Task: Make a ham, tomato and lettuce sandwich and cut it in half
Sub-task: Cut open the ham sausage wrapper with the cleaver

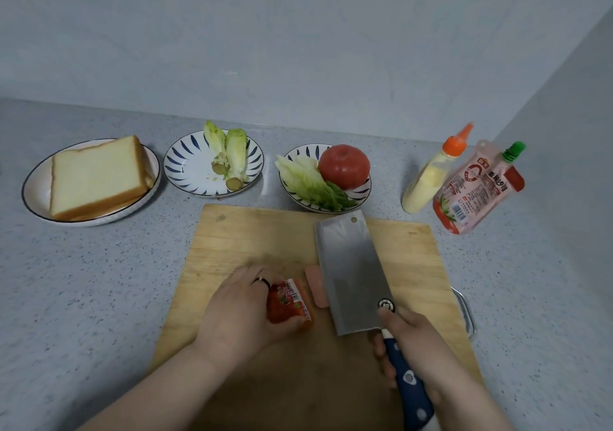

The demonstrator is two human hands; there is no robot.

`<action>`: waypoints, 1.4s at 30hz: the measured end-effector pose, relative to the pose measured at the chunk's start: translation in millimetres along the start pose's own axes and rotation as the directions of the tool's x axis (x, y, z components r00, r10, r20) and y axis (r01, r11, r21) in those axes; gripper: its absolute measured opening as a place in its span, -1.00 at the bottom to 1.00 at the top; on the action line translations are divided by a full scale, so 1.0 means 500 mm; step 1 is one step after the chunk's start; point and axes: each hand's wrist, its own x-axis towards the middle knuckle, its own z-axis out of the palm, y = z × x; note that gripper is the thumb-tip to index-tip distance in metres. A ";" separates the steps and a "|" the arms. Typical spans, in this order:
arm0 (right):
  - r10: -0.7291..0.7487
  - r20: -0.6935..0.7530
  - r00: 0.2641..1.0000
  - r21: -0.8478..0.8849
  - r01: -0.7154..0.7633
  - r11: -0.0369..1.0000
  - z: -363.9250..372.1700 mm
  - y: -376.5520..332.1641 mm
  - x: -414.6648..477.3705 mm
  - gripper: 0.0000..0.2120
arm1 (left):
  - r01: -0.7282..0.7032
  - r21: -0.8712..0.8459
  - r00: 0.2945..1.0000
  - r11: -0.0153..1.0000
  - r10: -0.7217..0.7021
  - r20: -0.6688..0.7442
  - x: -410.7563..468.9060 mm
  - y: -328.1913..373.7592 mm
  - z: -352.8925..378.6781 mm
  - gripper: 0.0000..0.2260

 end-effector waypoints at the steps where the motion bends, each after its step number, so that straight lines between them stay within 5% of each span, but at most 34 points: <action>1: -0.004 -0.014 1.000 0.006 0.004 1.000 -0.004 0.000 -0.004 -0.71 | -0.001 -0.002 1.000 1.000 0.001 -0.003 0.000 0.000 0.000 -0.43; 7: -0.140 -0.118 0.983 -0.079 0.131 0.988 -0.015 -0.024 -0.050 -0.62 | -0.013 -0.026 1.000 1.000 0.013 0.003 0.001 0.000 -0.007 -0.43; 11: -0.309 -0.132 0.942 -0.358 0.245 0.901 0.013 -0.038 -0.069 -0.65 | -0.049 -0.023 0.999 0.999 0.049 0.010 -0.007 -0.005 -0.016 -0.39; 17: -0.301 -0.040 0.953 -0.578 0.223 0.785 0.072 -0.039 -0.083 -0.70 | -0.030 -0.037 0.997 0.999 0.033 0.076 -0.030 -0.029 -0.020 -0.27; 42: -0.306 0.001 0.952 -0.772 0.195 0.605 0.103 -0.061 -0.113 -0.80 | 0.040 -0.149 0.999 0.988 -0.040 0.002 -0.038 -0.042 -0.002 -0.31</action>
